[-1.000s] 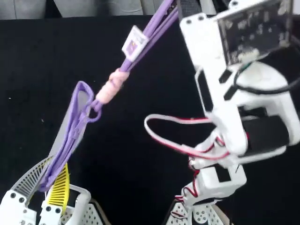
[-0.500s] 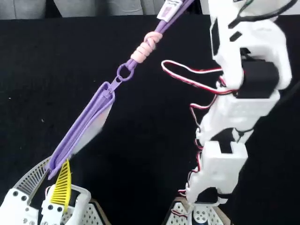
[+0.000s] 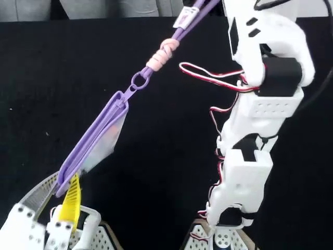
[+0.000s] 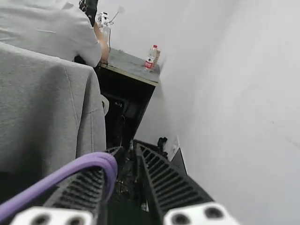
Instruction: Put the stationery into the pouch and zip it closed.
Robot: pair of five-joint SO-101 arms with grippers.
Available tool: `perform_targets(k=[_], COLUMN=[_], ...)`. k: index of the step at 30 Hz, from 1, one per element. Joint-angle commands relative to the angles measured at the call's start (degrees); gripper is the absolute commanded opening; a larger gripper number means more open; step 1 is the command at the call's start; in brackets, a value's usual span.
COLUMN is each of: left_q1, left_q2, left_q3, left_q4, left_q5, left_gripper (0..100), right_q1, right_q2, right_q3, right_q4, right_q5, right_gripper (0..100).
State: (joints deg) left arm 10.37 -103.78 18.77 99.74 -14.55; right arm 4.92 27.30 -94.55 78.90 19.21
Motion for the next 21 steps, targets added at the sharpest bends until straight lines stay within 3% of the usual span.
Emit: perform_targets(k=[1,4,7,13,21], left_q1=[-1.45,-1.98,-2.59,-8.75,-13.85], left_q2=[-0.62,-0.62,-0.70,-0.70,-0.88], left_q3=[9.27,13.23,10.51,0.48,-13.76], left_q4=[-2.55,-3.34,-3.08,-3.08,1.14], left_q5=[0.88,2.37,8.79,12.04,12.13], left_gripper=[6,20,31,33,32], right_q1=[-2.37,-6.42,-10.11,-19.25,-32.26], right_q2=[-4.44,-6.29,-7.43,-7.60,-6.46], right_q3=[-1.01,-1.01,-1.01,-0.92,3.12], right_q4=[4.04,4.92,4.40,3.96,0.35], right_q5=[0.09,0.09,0.26,9.85,15.30], right_gripper=[1.1,1.1,1.1,1.1,1.1])
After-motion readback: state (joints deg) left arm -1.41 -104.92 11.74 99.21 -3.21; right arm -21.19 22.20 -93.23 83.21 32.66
